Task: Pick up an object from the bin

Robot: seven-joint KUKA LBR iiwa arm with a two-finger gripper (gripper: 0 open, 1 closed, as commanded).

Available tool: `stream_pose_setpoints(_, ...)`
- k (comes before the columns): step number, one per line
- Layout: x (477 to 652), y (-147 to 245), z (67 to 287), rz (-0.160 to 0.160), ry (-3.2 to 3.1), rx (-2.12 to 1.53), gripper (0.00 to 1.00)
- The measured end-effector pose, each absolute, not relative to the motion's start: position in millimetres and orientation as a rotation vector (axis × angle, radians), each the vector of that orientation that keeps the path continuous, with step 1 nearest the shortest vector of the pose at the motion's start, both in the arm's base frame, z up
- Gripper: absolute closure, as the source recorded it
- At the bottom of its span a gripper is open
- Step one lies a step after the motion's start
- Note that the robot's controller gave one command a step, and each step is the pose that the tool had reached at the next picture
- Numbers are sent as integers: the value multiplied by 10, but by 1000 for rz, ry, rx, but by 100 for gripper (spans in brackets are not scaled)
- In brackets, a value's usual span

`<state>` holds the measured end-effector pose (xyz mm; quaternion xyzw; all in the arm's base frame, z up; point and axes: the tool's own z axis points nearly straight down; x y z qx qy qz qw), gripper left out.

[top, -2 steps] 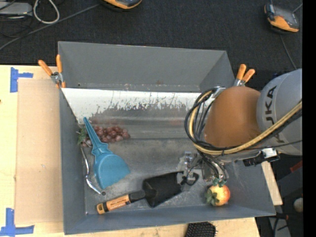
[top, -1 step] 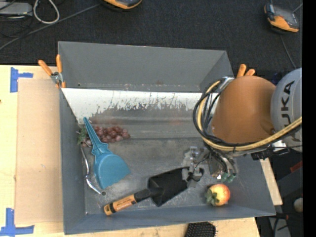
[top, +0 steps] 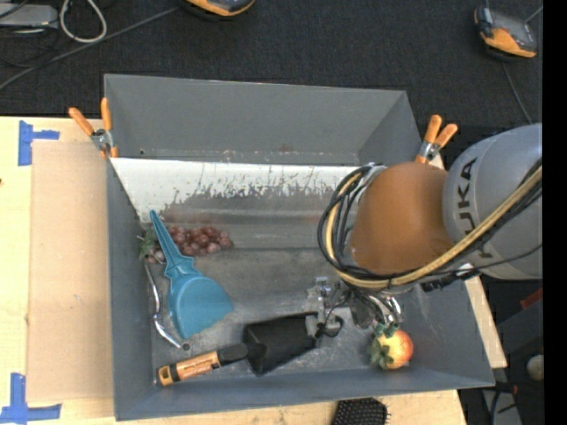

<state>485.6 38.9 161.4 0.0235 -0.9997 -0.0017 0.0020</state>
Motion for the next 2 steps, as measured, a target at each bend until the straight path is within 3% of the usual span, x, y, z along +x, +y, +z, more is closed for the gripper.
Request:
stream_pose_setpoints(1,4812,426,1275,0,-3131,127,100)
stream_pose_setpoints(2,4819,474,1949,-4,-3125,136,100)
